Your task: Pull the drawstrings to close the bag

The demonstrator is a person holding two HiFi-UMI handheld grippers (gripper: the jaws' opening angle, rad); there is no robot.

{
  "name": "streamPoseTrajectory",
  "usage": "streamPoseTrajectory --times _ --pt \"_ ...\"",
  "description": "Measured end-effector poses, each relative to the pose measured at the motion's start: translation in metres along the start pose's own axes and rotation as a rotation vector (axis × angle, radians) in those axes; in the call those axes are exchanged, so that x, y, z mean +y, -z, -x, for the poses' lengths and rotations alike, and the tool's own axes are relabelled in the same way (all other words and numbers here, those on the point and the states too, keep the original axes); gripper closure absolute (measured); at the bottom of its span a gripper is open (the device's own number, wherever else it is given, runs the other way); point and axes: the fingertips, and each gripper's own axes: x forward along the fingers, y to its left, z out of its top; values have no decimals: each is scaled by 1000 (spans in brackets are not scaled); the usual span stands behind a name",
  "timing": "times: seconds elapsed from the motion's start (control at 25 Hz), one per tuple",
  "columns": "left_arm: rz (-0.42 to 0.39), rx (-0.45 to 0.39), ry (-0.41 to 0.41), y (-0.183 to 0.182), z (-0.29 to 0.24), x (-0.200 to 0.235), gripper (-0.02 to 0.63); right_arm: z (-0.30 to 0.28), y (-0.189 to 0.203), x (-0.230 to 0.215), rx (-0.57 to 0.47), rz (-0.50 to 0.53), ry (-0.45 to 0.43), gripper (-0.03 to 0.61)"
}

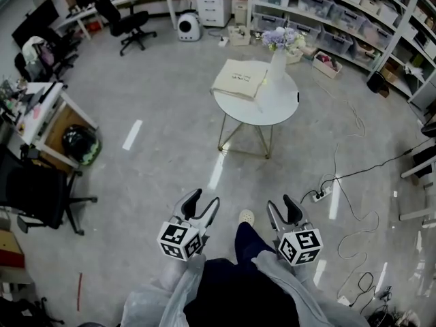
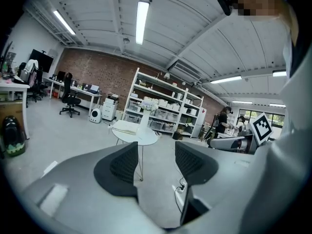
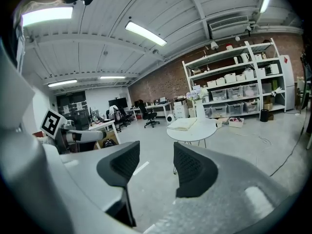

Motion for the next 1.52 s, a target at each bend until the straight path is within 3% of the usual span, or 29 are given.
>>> streamPoseTrajectory --times 0.32,0.72,1.28,1.52 --pt "-3 -24 4 -34 -88 23 374 -63 -51 -63 -14 25 -11 365" --pt "12 -44 -59 -55 -147 51 374 -125 -76 -106 7 47 -59 365" --pt "61 7 -136 -33 -137 60 377 -147 -54 -89 94 24 -155 365" --pt "59 12 -132 -36 -147 66 377 -162 -57 -94 106 19 -157 365"
